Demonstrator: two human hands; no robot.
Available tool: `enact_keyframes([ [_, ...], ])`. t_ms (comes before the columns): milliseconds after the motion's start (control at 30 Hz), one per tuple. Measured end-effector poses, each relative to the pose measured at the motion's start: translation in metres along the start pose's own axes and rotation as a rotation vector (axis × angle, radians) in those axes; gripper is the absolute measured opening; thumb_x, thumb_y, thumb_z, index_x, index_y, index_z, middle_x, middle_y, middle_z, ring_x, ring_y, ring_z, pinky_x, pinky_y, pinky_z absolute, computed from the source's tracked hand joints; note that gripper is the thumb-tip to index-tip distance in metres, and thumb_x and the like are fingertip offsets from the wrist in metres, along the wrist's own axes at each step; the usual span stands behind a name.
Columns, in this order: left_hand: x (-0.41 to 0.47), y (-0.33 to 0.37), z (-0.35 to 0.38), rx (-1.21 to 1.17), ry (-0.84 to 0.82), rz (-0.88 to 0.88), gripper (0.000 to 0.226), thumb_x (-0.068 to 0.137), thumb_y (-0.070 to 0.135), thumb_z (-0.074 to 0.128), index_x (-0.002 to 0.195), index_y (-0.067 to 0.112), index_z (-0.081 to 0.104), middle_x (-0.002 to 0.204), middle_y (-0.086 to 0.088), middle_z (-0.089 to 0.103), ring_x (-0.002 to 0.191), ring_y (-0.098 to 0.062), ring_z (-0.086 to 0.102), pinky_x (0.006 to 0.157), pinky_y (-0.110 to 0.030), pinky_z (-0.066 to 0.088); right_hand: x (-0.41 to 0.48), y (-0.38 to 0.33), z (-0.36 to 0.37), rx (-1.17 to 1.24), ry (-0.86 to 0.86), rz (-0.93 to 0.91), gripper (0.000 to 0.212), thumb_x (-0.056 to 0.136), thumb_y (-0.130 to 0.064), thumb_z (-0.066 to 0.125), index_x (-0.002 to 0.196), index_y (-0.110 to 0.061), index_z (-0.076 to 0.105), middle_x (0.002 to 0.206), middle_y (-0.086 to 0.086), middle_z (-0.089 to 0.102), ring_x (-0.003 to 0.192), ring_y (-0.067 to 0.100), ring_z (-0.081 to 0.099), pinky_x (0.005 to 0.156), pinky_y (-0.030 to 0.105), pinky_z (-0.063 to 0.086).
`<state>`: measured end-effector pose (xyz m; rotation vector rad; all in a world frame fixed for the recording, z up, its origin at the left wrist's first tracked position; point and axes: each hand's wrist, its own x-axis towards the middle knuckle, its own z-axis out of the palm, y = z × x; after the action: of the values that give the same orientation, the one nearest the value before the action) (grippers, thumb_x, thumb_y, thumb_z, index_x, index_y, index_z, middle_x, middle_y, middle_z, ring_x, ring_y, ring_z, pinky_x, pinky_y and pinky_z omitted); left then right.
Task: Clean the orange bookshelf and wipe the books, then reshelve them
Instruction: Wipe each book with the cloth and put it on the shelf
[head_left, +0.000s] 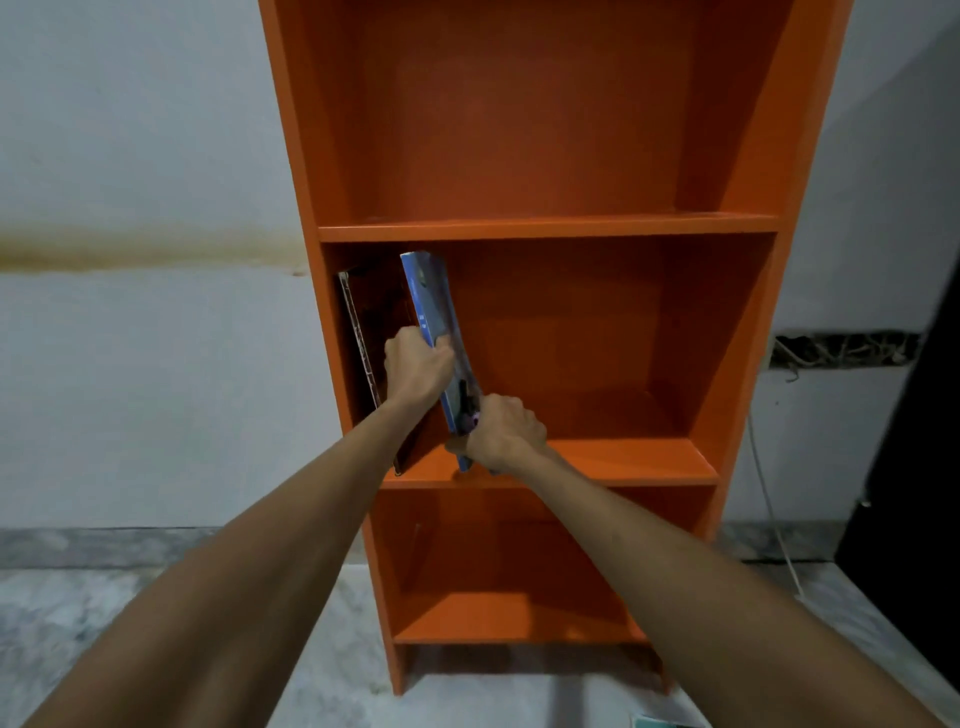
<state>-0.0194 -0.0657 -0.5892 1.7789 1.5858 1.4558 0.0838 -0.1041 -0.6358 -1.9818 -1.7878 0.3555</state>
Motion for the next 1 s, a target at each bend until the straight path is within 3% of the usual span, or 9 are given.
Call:
enact_keyframes([
  [100,0.014,-0.013,-0.004,0.072,0.042,-0.010,0.037,0.095,0.016,0.052,0.060,0.014,0.039,0.057,-0.001,0.044,0.047,-0.015,0.043,0.041,-0.024,0.031,0.020,-0.013,0.021,-0.027,0.049,0.000,0.021,0.092,-0.018,0.063,0.113,-0.015,0.061,0.123,0.010,0.060,0.111,0.034,0.060,0.081,0.039,0.046],
  [200,0.025,-0.027,-0.007,0.110,0.066,-0.042,0.035,0.096,0.015,0.051,0.064,0.014,0.037,0.061,-0.001,0.043,0.048,-0.011,0.041,0.042,-0.023,0.029,0.037,-0.025,0.043,0.038,0.033,-0.007,0.035,0.086,-0.033,0.073,0.115,-0.016,0.063,0.119,0.008,0.062,0.105,0.032,0.064,0.082,0.037,0.051],
  [300,0.033,-0.040,-0.008,0.142,0.088,-0.058,0.017,0.095,0.015,0.052,0.081,0.007,0.050,0.075,-0.005,0.052,0.055,-0.009,0.046,0.042,-0.021,0.030,0.048,-0.032,0.060,0.046,0.033,-0.014,0.047,0.080,-0.043,0.077,0.116,-0.015,0.062,0.119,0.008,0.062,0.107,0.032,0.063,0.081,0.038,0.050],
  [467,0.032,-0.048,-0.007,0.220,0.090,-0.031,0.013,0.096,0.010,0.049,0.090,0.001,0.056,0.072,-0.003,0.050,0.054,-0.008,0.047,0.041,-0.016,0.028,0.055,-0.038,0.080,0.047,0.014,-0.036,0.043,0.082,-0.044,0.071,0.116,-0.018,0.065,0.118,0.011,0.063,0.107,0.033,0.063,0.078,0.036,0.050],
  [533,0.031,-0.046,-0.009,0.263,0.108,-0.017,0.016,0.095,0.009,0.049,0.100,-0.003,0.058,0.079,-0.005,0.054,0.063,-0.016,0.057,0.044,-0.017,0.033,0.056,-0.041,0.084,0.056,0.015,-0.040,0.041,0.084,-0.044,0.068,0.115,-0.018,0.066,0.117,0.012,0.062,0.107,0.035,0.063,0.081,0.038,0.053],
  [600,0.030,-0.042,-0.011,0.311,0.128,0.012,0.028,0.095,0.006,0.050,0.122,-0.001,0.050,0.101,-0.013,0.060,0.088,-0.028,0.065,0.057,-0.023,0.044,0.057,-0.041,0.084,0.046,0.015,-0.038,0.041,0.085,-0.044,0.067,0.117,-0.019,0.066,0.117,0.012,0.061,0.107,0.035,0.063,0.079,0.037,0.052],
  [667,0.030,-0.040,-0.014,0.353,0.154,0.067,0.051,0.093,0.004,0.054,0.139,0.003,0.032,0.113,-0.019,0.061,0.098,-0.033,0.065,0.066,-0.032,0.048,0.056,-0.041,0.083,0.027,0.020,-0.036,0.041,0.086,-0.043,0.067,0.119,-0.019,0.065,0.117,0.012,0.061,0.106,0.035,0.062,0.074,0.035,0.049],
  [800,0.032,-0.039,-0.019,0.423,0.198,0.157,0.080,0.091,0.008,0.060,0.152,0.009,0.007,0.108,-0.019,0.063,0.092,-0.036,0.067,0.065,-0.036,0.049,0.054,-0.044,0.081,-0.020,0.025,-0.033,0.042,0.085,-0.042,0.069,0.121,-0.021,0.063,0.112,0.010,0.062,0.097,0.031,0.064,0.068,0.034,0.048],
  [1000,0.028,-0.039,-0.027,0.588,0.230,0.231,0.087,0.093,0.016,0.059,0.154,0.018,-0.003,0.110,-0.018,0.063,0.089,-0.036,0.066,0.063,-0.036,0.042,0.051,-0.041,0.081,-0.057,0.038,-0.021,0.045,0.083,-0.043,0.072,0.118,-0.016,0.063,0.114,0.010,0.062,0.100,0.030,0.064,0.073,0.034,0.050],
])
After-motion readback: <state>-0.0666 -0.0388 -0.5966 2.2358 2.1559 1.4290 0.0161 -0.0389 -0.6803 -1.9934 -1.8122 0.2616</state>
